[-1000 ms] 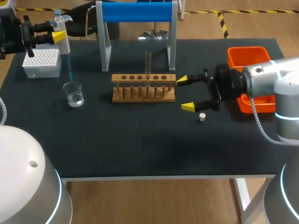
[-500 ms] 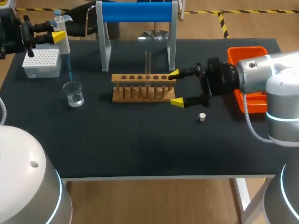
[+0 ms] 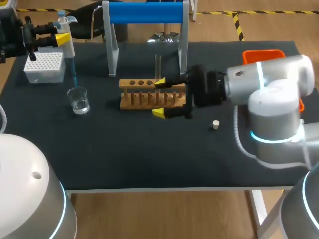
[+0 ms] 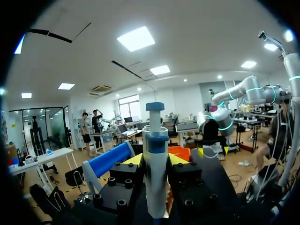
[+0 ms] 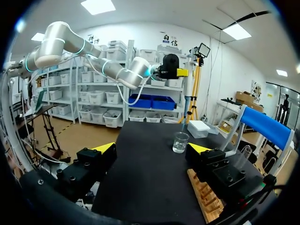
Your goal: Invert the test tube, pick up the pipette, mount the tip to pipette, aspirate from beaker and dispense into the tube, eject the tip, return the pipette, and cap with the stopper.
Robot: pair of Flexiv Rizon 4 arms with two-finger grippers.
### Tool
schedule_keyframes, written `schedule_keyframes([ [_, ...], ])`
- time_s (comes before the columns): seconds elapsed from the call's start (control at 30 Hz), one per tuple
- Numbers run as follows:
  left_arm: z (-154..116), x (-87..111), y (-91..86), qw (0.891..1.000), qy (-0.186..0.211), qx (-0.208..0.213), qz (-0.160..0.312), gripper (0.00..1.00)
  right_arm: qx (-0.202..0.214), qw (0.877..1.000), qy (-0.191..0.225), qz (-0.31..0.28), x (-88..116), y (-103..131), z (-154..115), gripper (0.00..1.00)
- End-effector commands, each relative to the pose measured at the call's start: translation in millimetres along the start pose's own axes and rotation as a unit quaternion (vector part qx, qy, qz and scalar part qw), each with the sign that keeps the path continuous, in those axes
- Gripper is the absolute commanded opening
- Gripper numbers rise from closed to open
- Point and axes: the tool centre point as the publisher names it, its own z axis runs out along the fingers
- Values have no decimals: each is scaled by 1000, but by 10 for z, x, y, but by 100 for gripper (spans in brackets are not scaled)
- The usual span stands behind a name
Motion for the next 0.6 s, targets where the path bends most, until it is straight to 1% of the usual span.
schedule_keyframes([
  [0.03,-8,-9,5,1000,2,1,1,0,13,999,-30,-1,56,26,631,100],
  [0.27,-8,-9,5,1000,2,1,1,0,23,998,-52,15,34,-8,1018,100],
  [0.37,-8,-9,5,1000,2,1,1,0,37,997,-69,25,31,-33,1170,100],
  [0.6,-8,-9,5,1000,2,1,1,0,52,994,-87,41,2,-110,1404,100],
])
